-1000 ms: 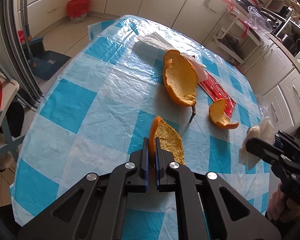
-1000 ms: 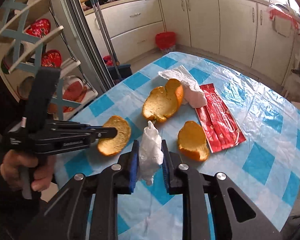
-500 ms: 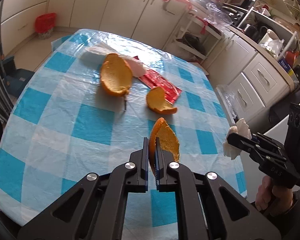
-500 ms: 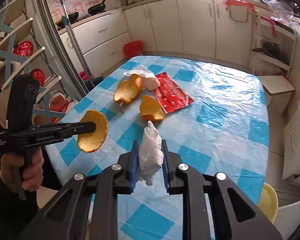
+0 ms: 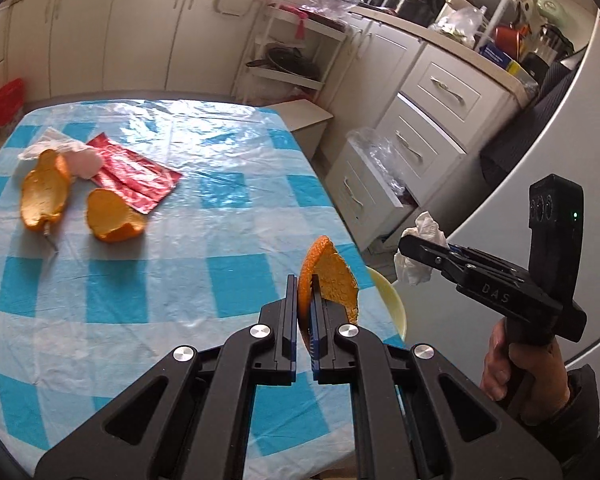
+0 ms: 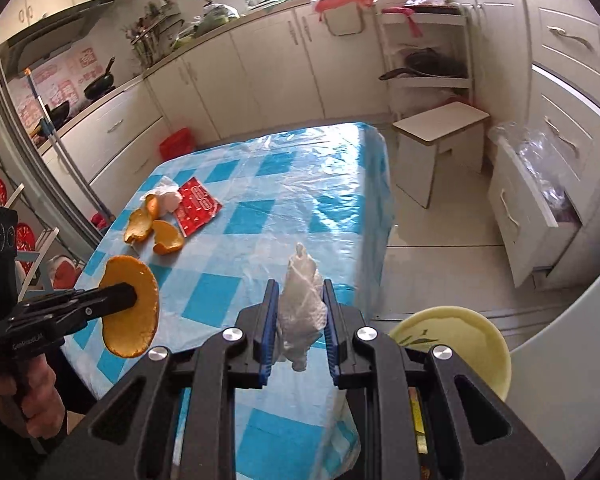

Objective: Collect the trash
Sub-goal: 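Carry the crust and tissue to the yellow bin and open both grippers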

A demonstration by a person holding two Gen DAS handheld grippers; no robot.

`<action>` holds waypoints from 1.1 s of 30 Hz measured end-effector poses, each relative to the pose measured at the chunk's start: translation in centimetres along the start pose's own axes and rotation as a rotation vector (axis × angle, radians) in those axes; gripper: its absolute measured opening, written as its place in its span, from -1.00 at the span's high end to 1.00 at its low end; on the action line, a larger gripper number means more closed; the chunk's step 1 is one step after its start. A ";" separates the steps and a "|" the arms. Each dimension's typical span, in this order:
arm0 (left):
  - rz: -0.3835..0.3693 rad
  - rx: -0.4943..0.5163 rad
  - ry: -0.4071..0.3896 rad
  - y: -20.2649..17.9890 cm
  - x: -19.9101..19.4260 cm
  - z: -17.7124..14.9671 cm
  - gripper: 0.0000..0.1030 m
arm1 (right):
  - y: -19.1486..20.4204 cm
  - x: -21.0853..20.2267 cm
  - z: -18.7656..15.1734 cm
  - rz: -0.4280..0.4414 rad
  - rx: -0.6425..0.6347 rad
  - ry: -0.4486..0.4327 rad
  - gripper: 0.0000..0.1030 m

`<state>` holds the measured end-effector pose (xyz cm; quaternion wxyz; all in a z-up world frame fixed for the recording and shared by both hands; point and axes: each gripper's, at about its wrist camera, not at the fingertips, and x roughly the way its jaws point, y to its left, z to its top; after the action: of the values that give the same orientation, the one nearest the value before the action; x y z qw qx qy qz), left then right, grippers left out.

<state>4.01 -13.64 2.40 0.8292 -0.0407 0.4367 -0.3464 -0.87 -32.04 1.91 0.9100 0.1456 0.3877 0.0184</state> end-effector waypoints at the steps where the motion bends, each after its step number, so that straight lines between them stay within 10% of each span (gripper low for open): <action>1: -0.007 0.012 0.009 -1.1 0.7 0.0 0.91 | -0.7 -0.3 -0.1 -0.007 0.020 -0.003 0.58; 33: -0.047 0.163 0.142 -15.2 13.2 -0.7 0.91 | -10.4 -4.8 -1.3 -0.100 0.307 -0.090 0.57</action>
<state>0.28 -33.04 -1.65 0.7885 0.0411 0.4636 -0.4021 -5.96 -42.36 1.56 0.8933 0.2640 0.3517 -0.0930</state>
